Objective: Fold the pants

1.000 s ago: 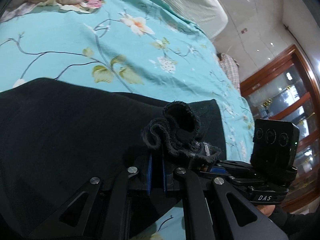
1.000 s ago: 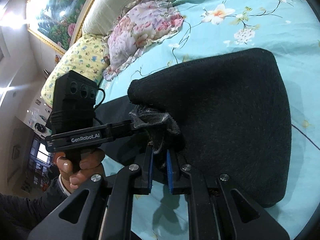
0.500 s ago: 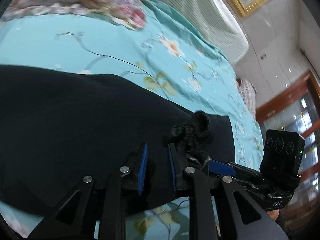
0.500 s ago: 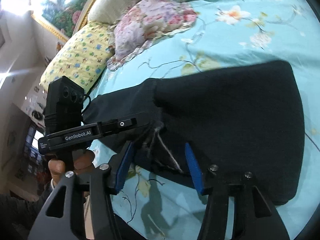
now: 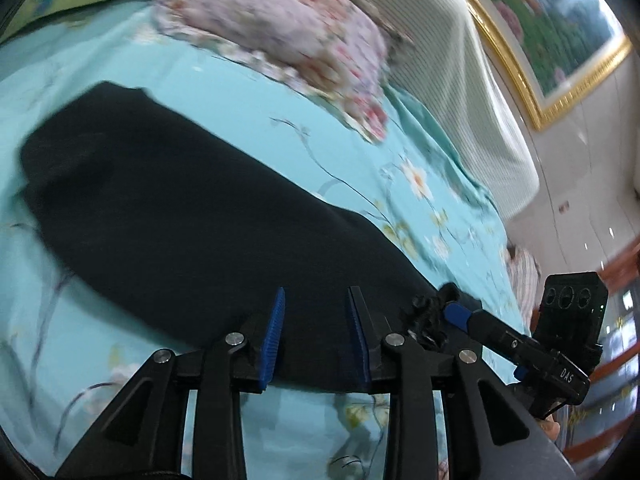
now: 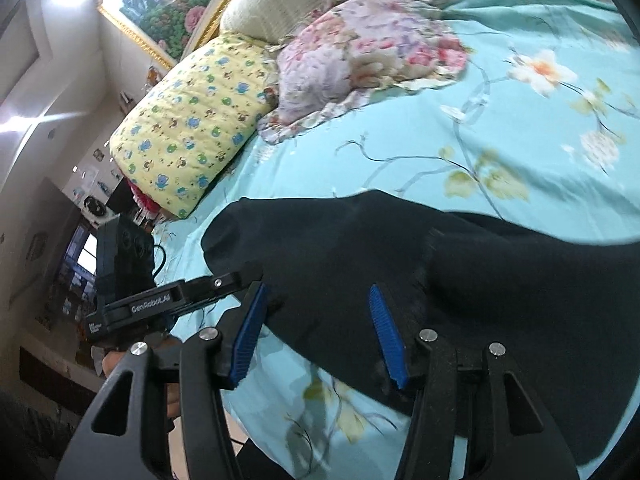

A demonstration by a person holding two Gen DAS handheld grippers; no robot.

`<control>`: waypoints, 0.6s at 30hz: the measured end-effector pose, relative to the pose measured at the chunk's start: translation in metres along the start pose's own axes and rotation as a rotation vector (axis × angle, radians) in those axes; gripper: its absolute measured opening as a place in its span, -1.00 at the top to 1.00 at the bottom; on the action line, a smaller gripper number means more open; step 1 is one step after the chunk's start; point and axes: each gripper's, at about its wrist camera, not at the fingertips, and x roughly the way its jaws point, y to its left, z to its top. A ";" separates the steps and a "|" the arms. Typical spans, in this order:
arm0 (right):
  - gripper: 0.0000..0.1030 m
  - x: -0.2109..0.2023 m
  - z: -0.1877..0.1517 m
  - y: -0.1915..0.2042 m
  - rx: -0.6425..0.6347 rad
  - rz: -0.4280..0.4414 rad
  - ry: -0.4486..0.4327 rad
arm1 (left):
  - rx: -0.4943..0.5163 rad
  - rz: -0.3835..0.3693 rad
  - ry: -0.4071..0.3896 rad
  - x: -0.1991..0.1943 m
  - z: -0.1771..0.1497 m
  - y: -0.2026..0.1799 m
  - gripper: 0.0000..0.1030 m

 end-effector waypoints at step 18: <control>-0.07 0.087 0.054 0.053 -0.159 0.067 0.130 | -0.235 0.155 -0.159 -0.071 -0.005 0.082 0.11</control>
